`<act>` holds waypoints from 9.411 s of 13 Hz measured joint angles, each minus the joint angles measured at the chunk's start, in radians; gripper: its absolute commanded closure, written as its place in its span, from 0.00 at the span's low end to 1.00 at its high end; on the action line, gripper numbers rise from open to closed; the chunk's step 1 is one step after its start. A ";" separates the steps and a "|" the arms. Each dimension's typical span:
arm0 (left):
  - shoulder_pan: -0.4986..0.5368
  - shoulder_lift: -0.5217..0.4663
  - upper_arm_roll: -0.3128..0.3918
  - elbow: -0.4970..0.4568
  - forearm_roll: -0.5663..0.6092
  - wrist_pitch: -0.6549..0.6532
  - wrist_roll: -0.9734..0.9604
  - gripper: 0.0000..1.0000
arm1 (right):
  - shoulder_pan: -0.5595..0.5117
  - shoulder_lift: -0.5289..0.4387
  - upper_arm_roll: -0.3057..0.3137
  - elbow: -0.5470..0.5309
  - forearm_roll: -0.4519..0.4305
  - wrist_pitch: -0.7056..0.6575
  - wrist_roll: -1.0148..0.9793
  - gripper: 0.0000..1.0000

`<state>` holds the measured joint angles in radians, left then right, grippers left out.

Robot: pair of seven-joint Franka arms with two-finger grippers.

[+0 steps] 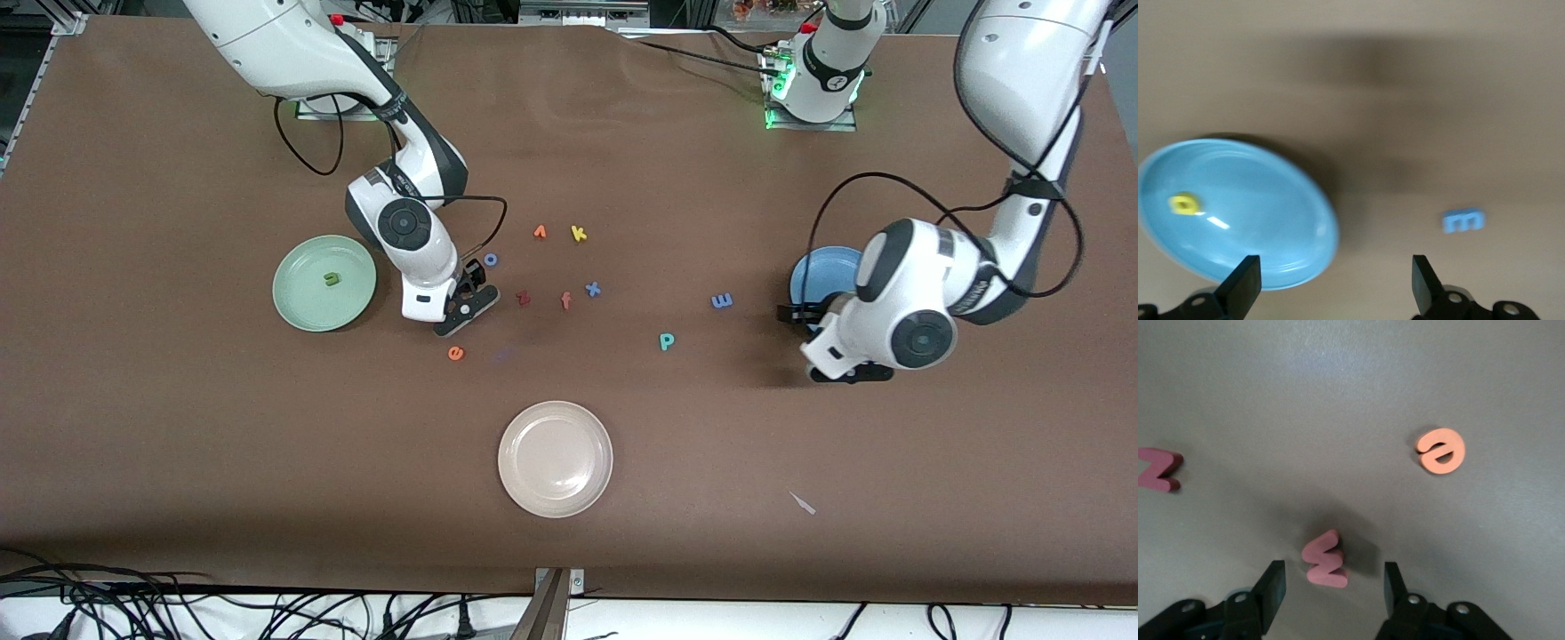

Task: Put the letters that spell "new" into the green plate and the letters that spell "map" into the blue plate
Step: 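Grasp the pink w with the right gripper while the left gripper grasps the blue m, then place the pink w on the green plate while the left gripper places the blue m, then grasp the orange e with the right gripper while the left gripper reaches the teal p, then place the orange e on the green plate while the left gripper grasps the teal p, then retract the right gripper while the left gripper carries the teal p to the blue plate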

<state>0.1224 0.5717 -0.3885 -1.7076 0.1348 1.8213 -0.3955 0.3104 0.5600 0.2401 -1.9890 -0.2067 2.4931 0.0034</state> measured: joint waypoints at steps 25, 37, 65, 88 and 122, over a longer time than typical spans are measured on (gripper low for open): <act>-0.074 0.060 -0.052 -0.225 -0.001 0.359 -0.301 0.39 | -0.009 -0.278 -0.287 -0.217 0.115 -0.318 -0.138 0.89; -0.073 0.058 -0.058 -0.230 -0.002 0.372 -0.302 0.55 | -0.008 -0.282 -0.293 -0.335 0.131 -0.143 -0.083 0.27; 0.240 0.020 -0.039 -0.161 0.124 -0.014 0.262 0.15 | 0.136 0.148 -0.195 0.277 0.175 -0.048 0.802 0.42; -0.220 0.253 -0.051 0.163 -0.002 0.320 -0.369 0.25 | 0.116 -0.309 -0.534 -0.160 0.193 -0.299 -0.037 0.90; 0.009 0.145 -0.030 0.169 0.014 -0.259 0.076 0.88 | 0.124 -0.375 -0.606 0.484 0.295 -1.143 -0.028 0.00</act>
<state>0.1312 0.7170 -0.4189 -1.5382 0.1485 1.5628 -0.3190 0.4348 0.1854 -0.3656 -1.5054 0.0881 1.3497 -0.0245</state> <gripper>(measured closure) 0.714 0.000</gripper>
